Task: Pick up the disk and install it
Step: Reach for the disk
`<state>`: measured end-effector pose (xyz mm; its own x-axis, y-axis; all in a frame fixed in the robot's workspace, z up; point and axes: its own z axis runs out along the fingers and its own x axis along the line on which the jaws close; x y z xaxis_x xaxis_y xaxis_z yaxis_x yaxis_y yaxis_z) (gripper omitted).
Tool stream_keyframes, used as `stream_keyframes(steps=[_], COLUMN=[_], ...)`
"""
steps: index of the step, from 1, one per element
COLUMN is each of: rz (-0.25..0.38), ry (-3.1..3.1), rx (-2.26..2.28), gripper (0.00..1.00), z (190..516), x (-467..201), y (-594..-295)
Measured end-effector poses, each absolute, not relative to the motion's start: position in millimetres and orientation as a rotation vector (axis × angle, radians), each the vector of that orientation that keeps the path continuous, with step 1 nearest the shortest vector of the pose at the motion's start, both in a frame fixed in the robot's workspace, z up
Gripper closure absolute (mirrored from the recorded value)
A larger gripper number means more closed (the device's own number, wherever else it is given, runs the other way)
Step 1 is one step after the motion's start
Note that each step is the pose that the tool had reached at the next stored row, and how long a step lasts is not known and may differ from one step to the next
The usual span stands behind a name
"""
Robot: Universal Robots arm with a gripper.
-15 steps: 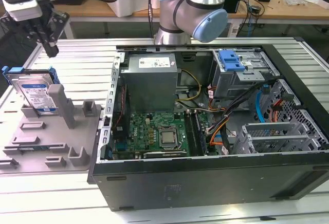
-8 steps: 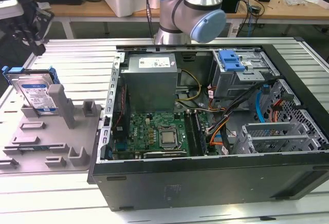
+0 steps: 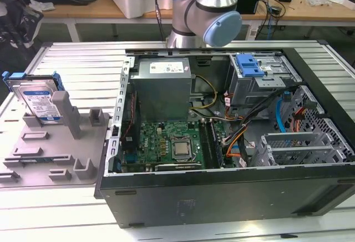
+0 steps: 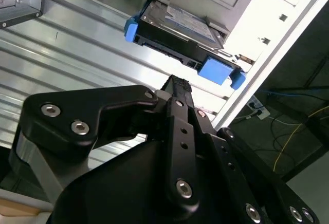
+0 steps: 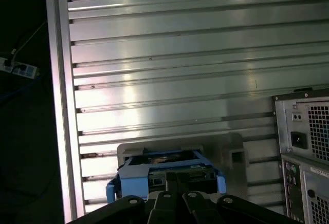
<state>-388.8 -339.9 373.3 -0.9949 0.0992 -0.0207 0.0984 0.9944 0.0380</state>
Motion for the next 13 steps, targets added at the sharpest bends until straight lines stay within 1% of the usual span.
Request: stream_keyframes(steps=[13], rz=[0.058], ry=[3.115], rx=[0.154], gripper=[0.89], z=[373.3], x=[-389.0], y=[-339.9])
